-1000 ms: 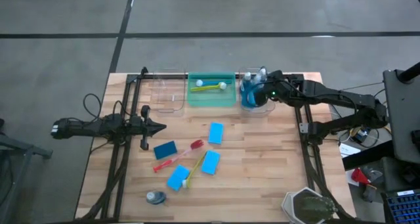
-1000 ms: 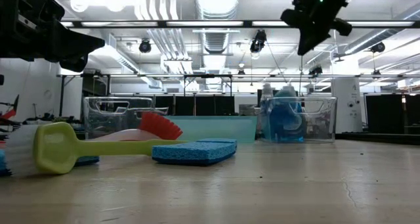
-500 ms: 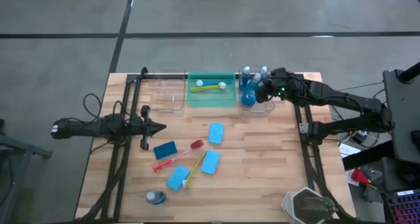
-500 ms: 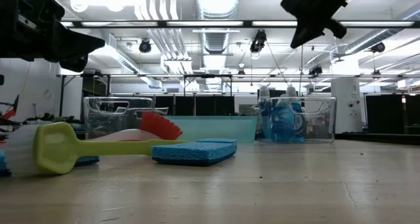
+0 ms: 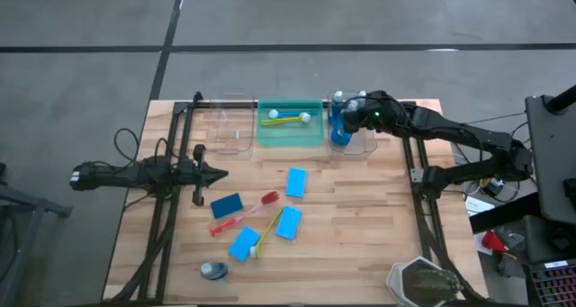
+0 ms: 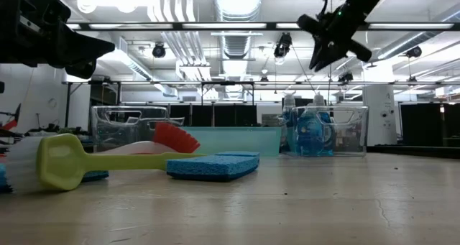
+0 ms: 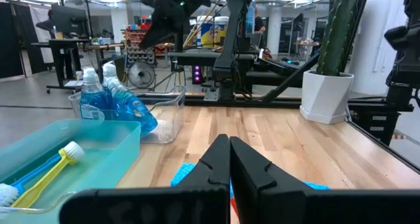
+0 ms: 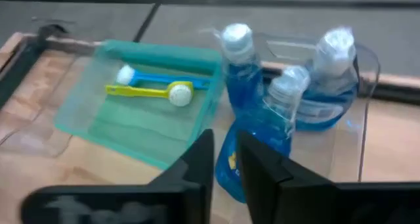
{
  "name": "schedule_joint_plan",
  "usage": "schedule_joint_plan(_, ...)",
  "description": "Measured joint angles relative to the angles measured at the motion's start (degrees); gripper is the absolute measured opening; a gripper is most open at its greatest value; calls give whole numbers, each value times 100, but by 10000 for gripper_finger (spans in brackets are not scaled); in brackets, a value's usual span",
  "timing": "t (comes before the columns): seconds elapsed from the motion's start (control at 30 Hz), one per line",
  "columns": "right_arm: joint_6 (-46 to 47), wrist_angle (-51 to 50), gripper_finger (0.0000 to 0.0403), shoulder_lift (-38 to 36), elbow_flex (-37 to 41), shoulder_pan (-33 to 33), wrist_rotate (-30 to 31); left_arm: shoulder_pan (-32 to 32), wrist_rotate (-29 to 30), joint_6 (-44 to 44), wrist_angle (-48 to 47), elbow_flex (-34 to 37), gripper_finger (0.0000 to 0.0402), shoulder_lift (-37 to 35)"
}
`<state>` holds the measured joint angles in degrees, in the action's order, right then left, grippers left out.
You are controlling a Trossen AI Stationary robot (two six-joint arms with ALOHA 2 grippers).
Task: Pick & Place Kitchen Sink Supplies
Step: Put the blue dishwashing liquid bottle into the right transparent bin
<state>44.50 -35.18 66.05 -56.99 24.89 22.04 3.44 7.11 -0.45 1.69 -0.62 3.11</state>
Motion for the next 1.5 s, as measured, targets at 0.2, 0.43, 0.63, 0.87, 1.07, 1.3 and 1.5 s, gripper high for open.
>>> schedule_joint_plan(0.2, 930, 63, 152, 360, 2, 501, -424, 1, 0, 0, 0, 0, 3, 0)
schedule_joint_plan(0.43, 881, 495, 226, 813, 2, 930, -841, 2, 0, -2, 0, 0, 3, 0)
schedule_joint_plan(0.63, 862, 426, 245, 1202, 2, 1069, -846, 0, 0, -2, 0, 0, 3, 0)
schedule_joint_plan(0.87, 757, 459, 241, 1641, 2, 1127, -666, 2, 0, -2, 0, 0, 3, 0)
schedule_joint_plan(1.07, 707, 644, 232, 1747, 2, 1163, -312, 0, 0, -1, 0, 0, 3, 0)
schedule_joint_plan(1.3, 604, 1054, 229, 1922, 2, 1331, -297, 2, 0, 0, 0, 0, 3, 0)
schedule_joint_plan(1.5, 559, 1049, 217, 2025, 2, 1422, -299, 2, 0, -2, 0, 0, 3, 0)
